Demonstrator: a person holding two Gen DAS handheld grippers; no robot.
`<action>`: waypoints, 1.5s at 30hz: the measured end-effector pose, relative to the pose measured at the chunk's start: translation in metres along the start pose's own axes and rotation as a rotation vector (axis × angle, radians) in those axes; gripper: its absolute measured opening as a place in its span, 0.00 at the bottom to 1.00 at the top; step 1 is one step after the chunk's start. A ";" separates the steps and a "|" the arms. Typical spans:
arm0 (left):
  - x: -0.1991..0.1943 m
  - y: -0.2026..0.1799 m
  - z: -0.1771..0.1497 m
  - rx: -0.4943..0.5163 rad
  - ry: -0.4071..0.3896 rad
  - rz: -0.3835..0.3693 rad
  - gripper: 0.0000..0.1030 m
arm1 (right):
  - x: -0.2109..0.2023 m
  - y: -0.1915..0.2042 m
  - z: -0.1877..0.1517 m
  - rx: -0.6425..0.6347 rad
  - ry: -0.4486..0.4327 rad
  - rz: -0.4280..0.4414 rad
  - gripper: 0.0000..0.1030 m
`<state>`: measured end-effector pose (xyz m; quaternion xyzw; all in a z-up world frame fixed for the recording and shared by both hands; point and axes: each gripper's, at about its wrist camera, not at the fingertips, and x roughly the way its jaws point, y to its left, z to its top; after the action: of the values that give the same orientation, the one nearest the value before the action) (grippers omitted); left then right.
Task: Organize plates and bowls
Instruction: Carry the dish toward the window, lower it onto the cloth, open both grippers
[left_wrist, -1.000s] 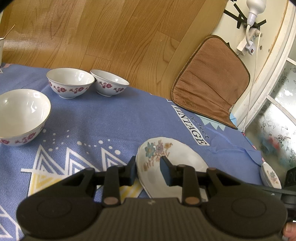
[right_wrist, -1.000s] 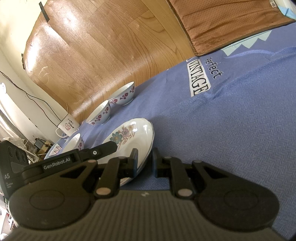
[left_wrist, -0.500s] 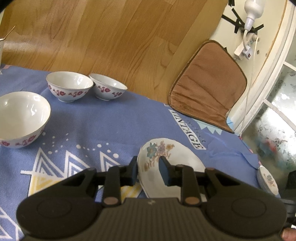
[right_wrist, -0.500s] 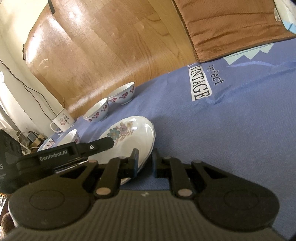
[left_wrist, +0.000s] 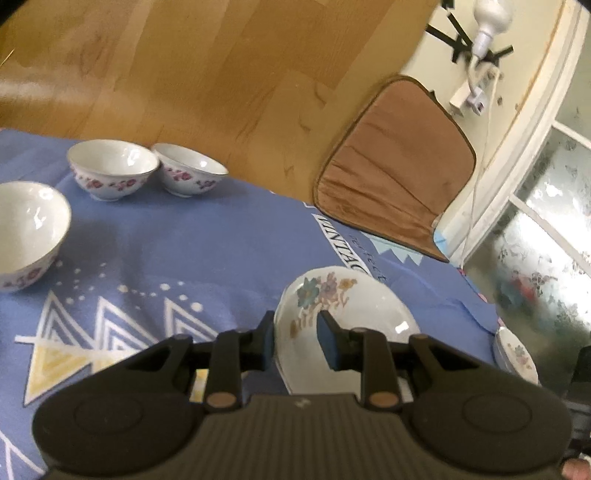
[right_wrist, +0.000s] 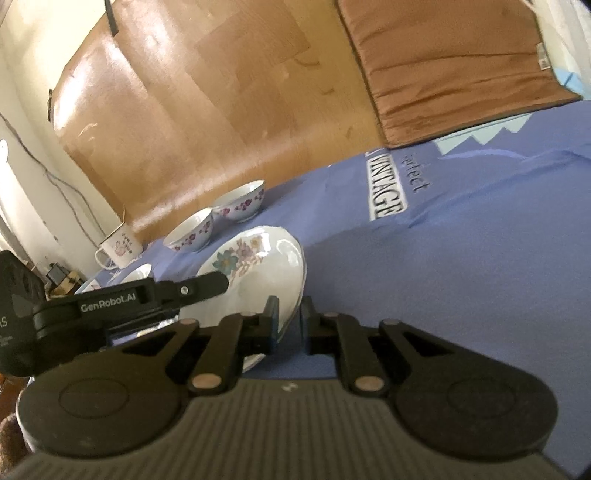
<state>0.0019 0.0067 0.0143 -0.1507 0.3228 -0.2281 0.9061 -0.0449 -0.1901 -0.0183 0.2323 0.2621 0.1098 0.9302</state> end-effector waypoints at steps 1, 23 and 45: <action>0.000 -0.007 0.001 0.014 0.000 0.002 0.23 | -0.004 -0.002 0.001 0.002 -0.011 -0.001 0.14; 0.125 -0.256 -0.013 0.326 0.212 -0.245 0.25 | -0.161 -0.145 0.025 0.153 -0.376 -0.362 0.14; 0.107 -0.230 -0.005 0.337 0.141 -0.143 0.38 | -0.160 -0.160 0.017 0.091 -0.460 -0.576 0.49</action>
<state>-0.0007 -0.2447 0.0518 -0.0032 0.3312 -0.3528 0.8751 -0.1571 -0.3871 -0.0137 0.2087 0.1054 -0.2232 0.9463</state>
